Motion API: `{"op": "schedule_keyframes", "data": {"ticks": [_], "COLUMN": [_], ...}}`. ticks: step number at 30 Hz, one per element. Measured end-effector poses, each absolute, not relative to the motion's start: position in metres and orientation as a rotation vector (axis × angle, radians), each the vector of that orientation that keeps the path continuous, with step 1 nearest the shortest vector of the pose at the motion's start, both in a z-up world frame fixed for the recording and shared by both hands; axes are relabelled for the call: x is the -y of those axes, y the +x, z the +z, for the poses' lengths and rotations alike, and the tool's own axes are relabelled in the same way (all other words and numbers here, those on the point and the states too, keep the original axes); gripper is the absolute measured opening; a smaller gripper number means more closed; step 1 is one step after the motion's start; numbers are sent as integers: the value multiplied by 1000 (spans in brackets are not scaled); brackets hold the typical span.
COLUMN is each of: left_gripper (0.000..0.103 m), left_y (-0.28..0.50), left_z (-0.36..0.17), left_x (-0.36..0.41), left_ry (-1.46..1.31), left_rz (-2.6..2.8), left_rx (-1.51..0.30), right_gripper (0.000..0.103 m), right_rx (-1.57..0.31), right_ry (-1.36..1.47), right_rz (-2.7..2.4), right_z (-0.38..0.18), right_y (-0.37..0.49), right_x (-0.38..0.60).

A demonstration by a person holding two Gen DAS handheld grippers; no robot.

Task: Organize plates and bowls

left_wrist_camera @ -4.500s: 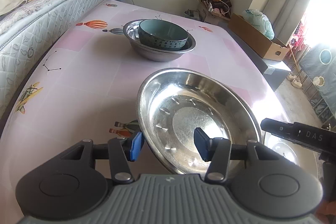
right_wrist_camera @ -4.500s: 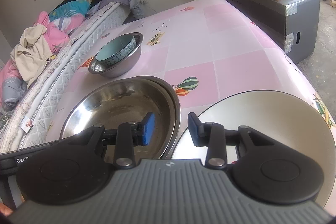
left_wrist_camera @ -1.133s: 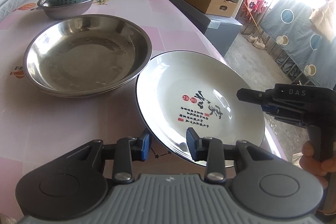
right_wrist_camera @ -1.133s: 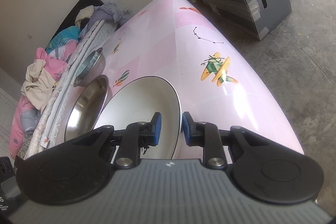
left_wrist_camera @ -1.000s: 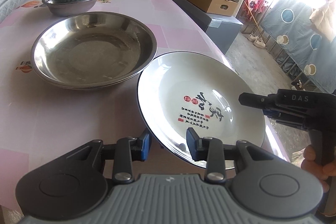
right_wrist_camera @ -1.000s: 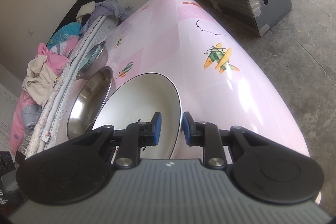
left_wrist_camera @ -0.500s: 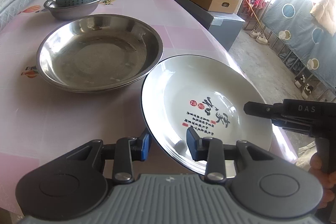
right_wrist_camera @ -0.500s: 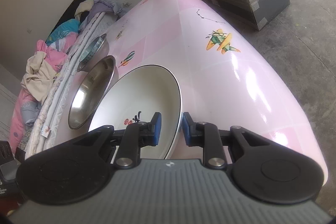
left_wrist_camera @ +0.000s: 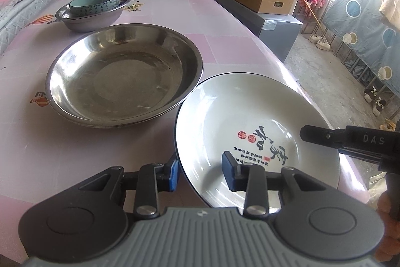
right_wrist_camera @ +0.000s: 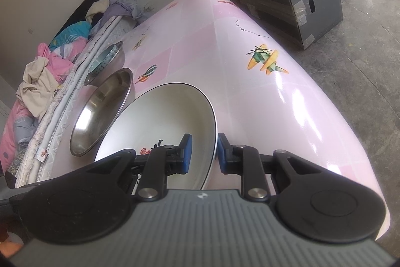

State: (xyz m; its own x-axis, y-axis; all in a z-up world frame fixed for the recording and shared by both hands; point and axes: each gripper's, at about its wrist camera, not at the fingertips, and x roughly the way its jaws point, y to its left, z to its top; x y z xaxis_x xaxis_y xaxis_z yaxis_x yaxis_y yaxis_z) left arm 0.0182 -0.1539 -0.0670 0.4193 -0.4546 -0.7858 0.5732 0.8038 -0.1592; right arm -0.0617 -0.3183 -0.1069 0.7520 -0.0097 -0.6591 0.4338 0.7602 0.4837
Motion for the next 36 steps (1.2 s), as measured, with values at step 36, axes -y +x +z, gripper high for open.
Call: {"op": "schedule_keyframes", "data": {"ticks": [36], "left_gripper": [44], "left_y": [16], "left_z": [-70], "left_x": [151], "left_ry": [140], "left_rz": [-658], "left_rx": [-922], "right_gripper": [21], "right_rx": [-696], "right_ry": [656], "right_rz": [-275], "right_z": [-106], "right_y": [-61], "right_x": [315]}}
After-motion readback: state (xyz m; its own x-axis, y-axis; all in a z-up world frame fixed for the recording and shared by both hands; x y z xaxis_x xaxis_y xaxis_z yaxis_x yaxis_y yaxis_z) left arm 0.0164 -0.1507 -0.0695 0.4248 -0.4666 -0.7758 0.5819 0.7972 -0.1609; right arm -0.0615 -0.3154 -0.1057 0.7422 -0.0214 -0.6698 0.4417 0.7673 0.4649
